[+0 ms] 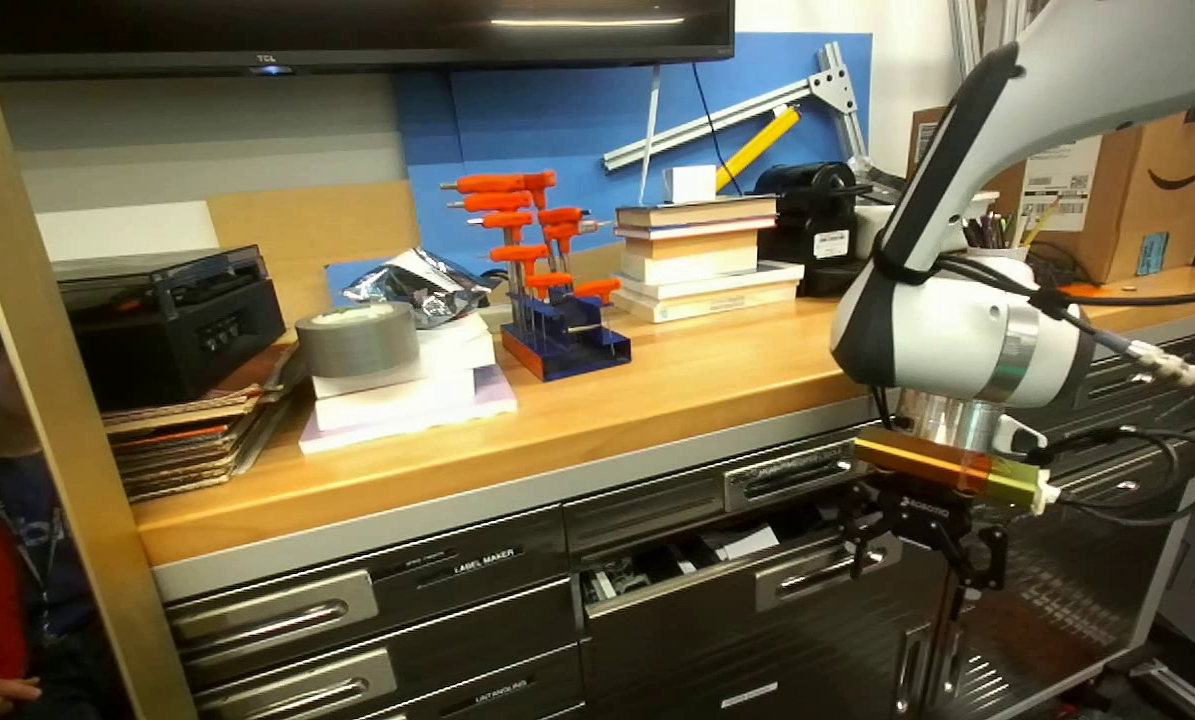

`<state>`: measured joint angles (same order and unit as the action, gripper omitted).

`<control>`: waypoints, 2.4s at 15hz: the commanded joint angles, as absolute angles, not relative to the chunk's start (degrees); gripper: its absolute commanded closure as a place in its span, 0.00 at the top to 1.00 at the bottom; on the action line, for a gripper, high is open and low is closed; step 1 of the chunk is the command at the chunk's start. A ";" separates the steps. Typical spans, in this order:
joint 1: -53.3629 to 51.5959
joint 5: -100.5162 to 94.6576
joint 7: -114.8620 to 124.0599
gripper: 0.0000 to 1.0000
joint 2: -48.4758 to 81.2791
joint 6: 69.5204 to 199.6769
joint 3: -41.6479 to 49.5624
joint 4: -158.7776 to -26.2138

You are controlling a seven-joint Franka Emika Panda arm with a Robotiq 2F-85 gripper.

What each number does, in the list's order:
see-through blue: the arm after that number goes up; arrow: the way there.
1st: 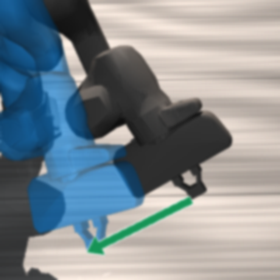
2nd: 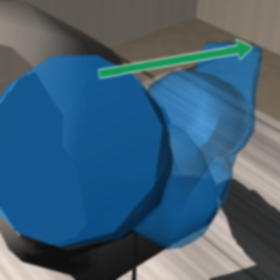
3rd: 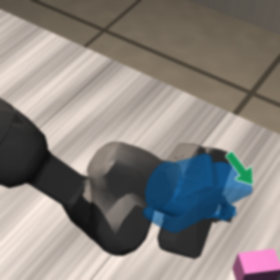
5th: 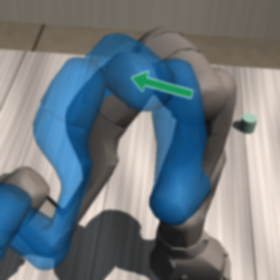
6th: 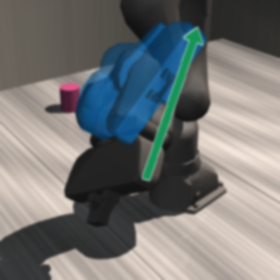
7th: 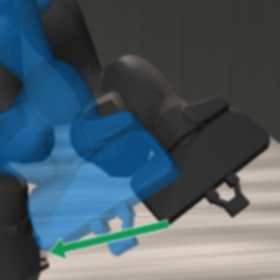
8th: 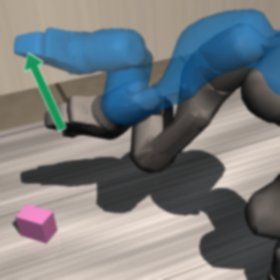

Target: Place the two black objects inside the open drawer then push the drawer closed

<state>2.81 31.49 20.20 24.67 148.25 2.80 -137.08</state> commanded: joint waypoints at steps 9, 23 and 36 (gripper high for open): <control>8.54 53.43 -1.12 1.00 31.78 154.61 -6.24 -130.22; 4.55 26.44 -0.73 1.00 3.76 148.21 5.42 -151.92; 2.41 -1.10 -4.30 1.00 -35.32 117.82 3.96 -154.06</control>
